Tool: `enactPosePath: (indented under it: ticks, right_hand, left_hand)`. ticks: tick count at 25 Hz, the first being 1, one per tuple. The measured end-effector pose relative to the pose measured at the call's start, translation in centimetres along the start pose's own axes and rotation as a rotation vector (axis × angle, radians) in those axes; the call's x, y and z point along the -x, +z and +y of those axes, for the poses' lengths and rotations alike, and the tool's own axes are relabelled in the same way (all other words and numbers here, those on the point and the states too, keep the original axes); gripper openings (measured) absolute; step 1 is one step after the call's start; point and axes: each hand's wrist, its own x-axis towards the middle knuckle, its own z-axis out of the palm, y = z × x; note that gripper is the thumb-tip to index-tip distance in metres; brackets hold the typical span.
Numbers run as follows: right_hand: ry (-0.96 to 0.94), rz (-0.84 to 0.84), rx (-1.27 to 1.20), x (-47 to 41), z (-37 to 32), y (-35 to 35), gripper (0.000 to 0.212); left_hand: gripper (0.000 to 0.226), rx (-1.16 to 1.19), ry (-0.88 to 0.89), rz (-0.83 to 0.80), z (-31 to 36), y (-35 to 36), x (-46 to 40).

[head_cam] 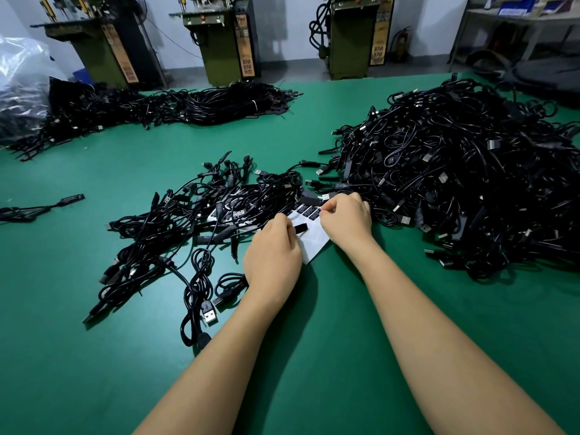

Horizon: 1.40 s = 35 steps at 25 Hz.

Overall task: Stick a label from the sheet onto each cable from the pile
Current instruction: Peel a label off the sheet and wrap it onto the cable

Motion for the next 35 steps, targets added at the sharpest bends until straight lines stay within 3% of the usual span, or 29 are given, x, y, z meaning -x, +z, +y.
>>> enactPosePath:
  ticks: [13, 25, 35]
  right_hand:
    - [-0.020, 0.112, -0.024, 0.8, 0.1, 0.4, 0.013]
    - [-0.032, -0.027, 0.010, -0.2, 0.0, -0.1, 0.020]
    - [-0.168, 0.018, 0.036, 0.4, 0.2, 0.3, 0.014]
  left_hand:
    - [0.015, 0.003, -0.001, -0.002, 0.0, 0.1, -0.1]
    - [0.012, 0.006, 0.000, 0.006, 0.0, 0.0, 0.0]
    - [0.015, -0.007, 0.009, 0.003, 0.1, -0.1, 0.0]
